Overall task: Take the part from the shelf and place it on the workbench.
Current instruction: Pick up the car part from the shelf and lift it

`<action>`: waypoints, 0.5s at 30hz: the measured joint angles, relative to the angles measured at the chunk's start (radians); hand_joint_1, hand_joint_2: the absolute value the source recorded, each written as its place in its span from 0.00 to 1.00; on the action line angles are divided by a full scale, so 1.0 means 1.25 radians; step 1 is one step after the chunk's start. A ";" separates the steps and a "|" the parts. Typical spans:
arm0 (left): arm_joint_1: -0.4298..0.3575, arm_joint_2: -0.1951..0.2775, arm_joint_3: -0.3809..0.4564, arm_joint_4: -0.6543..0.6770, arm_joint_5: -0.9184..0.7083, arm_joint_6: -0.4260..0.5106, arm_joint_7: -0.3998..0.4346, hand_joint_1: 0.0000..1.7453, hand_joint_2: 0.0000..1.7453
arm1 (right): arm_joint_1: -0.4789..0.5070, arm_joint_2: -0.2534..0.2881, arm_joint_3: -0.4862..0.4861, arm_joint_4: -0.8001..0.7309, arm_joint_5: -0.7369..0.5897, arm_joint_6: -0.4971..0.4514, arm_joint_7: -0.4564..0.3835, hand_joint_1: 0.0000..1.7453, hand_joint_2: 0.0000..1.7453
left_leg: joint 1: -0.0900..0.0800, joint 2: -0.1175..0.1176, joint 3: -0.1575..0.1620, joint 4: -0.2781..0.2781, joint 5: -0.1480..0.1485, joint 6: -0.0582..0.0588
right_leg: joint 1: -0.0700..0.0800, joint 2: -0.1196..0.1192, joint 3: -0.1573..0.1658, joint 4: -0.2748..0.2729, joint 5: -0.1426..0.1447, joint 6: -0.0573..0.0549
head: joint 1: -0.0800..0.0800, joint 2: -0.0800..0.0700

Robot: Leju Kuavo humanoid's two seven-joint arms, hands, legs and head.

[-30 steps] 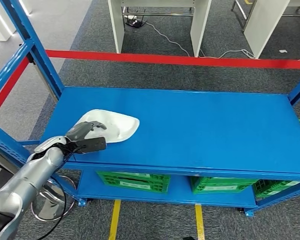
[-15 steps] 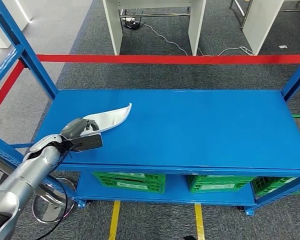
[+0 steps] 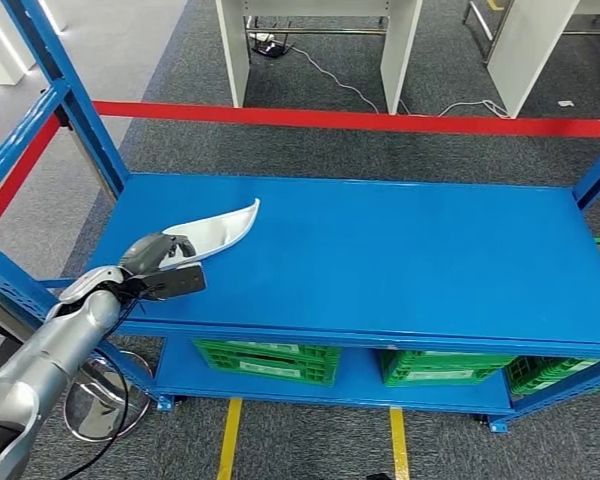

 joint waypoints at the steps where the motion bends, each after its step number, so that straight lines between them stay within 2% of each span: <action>1: 0.001 -0.001 0.000 0.000 -0.002 0.004 0.001 1.00 0.75 | 0.001 0.000 -0.001 0.000 0.002 0.000 0.000 0.00 0.00 | 0.002 0.001 0.000 -0.004 0.003 0.003 | -0.001 0.000 -0.027 0.056 -0.024 0.005 | 0.001 0.000; 2: 0.004 -0.001 0.001 0.000 -0.007 0.024 -0.001 1.00 0.75 | 0.001 0.000 -0.001 0.000 0.004 0.000 0.001 0.00 0.00 | 0.002 0.000 -0.002 0.000 0.001 0.000 | -0.003 0.000 -0.022 0.057 -0.026 0.010 | 0.003 0.000; 3: 0.010 -0.001 0.005 -0.002 -0.015 0.059 -0.004 1.00 0.75 | 0.001 0.000 -0.002 0.000 0.007 0.000 0.000 0.00 0.00 | 0.001 0.000 -0.006 0.005 -0.001 -0.005 | -0.005 0.001 -0.016 0.054 -0.025 0.010 | 0.003 0.000; 4: 0.018 -0.001 0.011 -0.005 -0.024 0.102 -0.007 1.00 1.00 | 0.001 0.000 -0.003 0.000 0.010 0.000 -0.001 0.00 0.00 | 0.001 -0.001 -0.008 0.010 -0.002 -0.011 | -0.006 0.001 0.006 0.015 -0.007 0.008 | 0.004 0.000; 5: 0.026 -0.002 0.018 -0.011 -0.035 0.151 -0.009 1.00 1.00 | 0.000 0.000 -0.003 0.000 0.013 -0.001 -0.001 0.00 0.00 | 0.000 -0.002 -0.011 0.015 -0.004 -0.018 | -0.006 0.002 0.034 -0.038 0.012 0.002 | 0.004 0.000; 7: 0.045 -0.007 0.035 -0.031 -0.052 0.222 -0.006 1.00 1.00 | 0.000 0.000 -0.003 0.000 0.017 -0.004 0.000 0.00 0.00 | 0.003 -0.001 -0.016 0.026 -0.013 -0.025 | -0.007 0.003 0.034 -0.040 0.014 -0.010 | 0.003 0.000; 9: 0.062 -0.014 0.050 -0.056 -0.070 0.271 0.003 1.00 1.00 | -0.001 0.001 -0.003 0.000 0.020 -0.008 0.003 0.00 0.00 | 0.004 -0.001 -0.041 0.087 -0.050 -0.032 | -0.009 0.003 0.035 -0.041 0.014 -0.019 | 0.001 0.000; 11: 0.079 -0.024 0.062 -0.082 -0.085 0.306 0.013 1.00 1.00 | -0.001 0.001 -0.004 0.000 0.021 -0.011 0.003 0.00 0.00 | 0.005 -0.001 -0.090 0.195 -0.098 -0.035 | -0.008 0.003 0.035 -0.041 0.013 -0.022 | -0.001 0.000; 12: 0.090 -0.030 0.068 -0.097 -0.092 0.323 0.018 1.00 1.00 | -0.001 0.001 -0.004 0.000 0.022 -0.012 0.003 0.00 0.00 | 0.005 -0.001 -0.110 0.235 -0.108 -0.035 | -0.008 0.004 0.036 -0.041 0.013 -0.023 | -0.001 0.000; 13: 0.101 -0.037 0.074 -0.113 -0.098 0.339 0.022 1.00 1.00 | -0.001 0.001 -0.006 0.000 0.022 -0.013 0.003 0.00 0.00 | 0.005 -0.001 -0.118 0.250 -0.104 -0.033 | -0.007 0.004 0.036 -0.041 0.012 -0.024 | -0.001 0.000; 14: 0.111 -0.046 0.079 -0.131 -0.103 0.355 0.025 1.00 1.00 | -0.001 0.001 -0.008 0.000 0.023 -0.014 0.003 0.00 0.00 | 0.005 -0.001 -0.113 0.232 -0.084 -0.030 | -0.006 0.005 0.037 -0.041 0.011 -0.024 | -0.001 0.000; 15: 0.119 -0.055 0.084 -0.151 -0.103 0.366 0.026 1.00 1.00 | -0.001 0.001 -0.009 0.000 0.024 -0.015 0.003 0.00 0.00 | 0.004 -0.001 -0.095 0.187 -0.053 -0.026 | -0.006 0.005 0.039 -0.041 0.010 -0.023 | -0.001 0.000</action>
